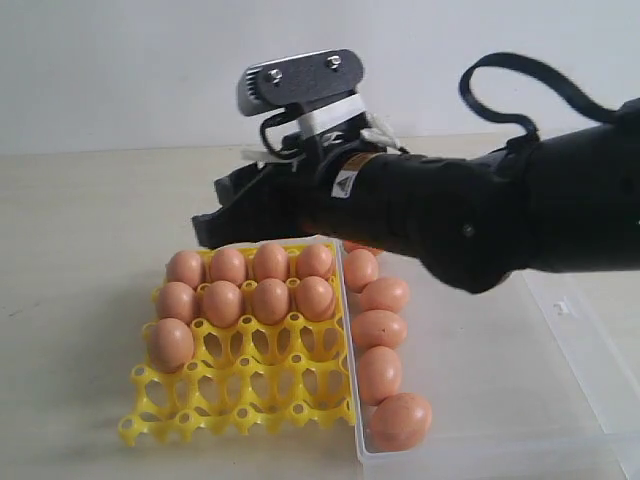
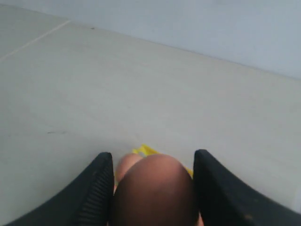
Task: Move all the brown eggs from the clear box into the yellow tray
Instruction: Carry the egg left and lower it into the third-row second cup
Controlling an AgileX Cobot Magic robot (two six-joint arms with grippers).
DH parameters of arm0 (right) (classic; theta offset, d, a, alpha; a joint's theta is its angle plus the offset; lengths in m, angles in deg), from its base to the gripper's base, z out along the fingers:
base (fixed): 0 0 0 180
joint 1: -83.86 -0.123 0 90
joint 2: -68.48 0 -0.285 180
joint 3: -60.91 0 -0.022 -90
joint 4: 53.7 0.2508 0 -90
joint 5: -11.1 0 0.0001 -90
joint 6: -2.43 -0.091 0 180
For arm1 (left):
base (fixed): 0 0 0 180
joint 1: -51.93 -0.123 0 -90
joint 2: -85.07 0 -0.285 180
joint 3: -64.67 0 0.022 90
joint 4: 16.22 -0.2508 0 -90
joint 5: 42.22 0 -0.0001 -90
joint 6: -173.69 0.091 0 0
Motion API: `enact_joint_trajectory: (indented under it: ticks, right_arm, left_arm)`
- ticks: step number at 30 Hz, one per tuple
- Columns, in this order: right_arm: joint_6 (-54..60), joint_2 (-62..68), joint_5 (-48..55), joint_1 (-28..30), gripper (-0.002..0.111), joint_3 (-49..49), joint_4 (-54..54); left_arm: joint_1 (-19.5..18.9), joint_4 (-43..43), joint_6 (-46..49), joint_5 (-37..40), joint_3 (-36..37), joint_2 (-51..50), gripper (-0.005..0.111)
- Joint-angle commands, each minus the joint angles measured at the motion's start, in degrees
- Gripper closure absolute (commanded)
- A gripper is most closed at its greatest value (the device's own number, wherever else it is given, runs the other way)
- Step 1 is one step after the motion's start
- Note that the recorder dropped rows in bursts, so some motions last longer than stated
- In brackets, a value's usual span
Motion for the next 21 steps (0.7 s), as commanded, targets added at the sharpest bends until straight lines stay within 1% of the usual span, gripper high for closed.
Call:
enact_joint_trajectory:
  ticks: [1, 5, 8, 16, 21]
  right_arm:
    - [2.38, 4.21, -6.27, -3.84, 0.108, -0.13, 0.78]
    - [2.27, 8.84, -8.26, -5.34, 0.108, -0.02, 1.17]
    - [2.27, 11.43, -8.28, -5.40, 0.108, 0.35, 1.86]
    - [2.38, 15.21, 7.00, -5.40, 0.108, 8.06, 2.09]
    - [2.67, 15.46, 7.52, -5.40, 0.108, 10.38, 2.09]
  left_arm:
    - [0.29, 0.03, -0.18, -0.51, -0.23, -0.04, 0.107]
    - [0.29, 0.03, -0.18, -0.51, -0.23, -0.04, 0.107]
    - [0.29, 0.03, -0.18, -0.51, -0.23, -0.04, 0.107]
    - [0.29, 0.03, -0.18, -0.51, -0.23, -0.04, 0.107]
    - [0.29, 0.03, -0.18, -0.51, -0.23, -0.04, 0.107]
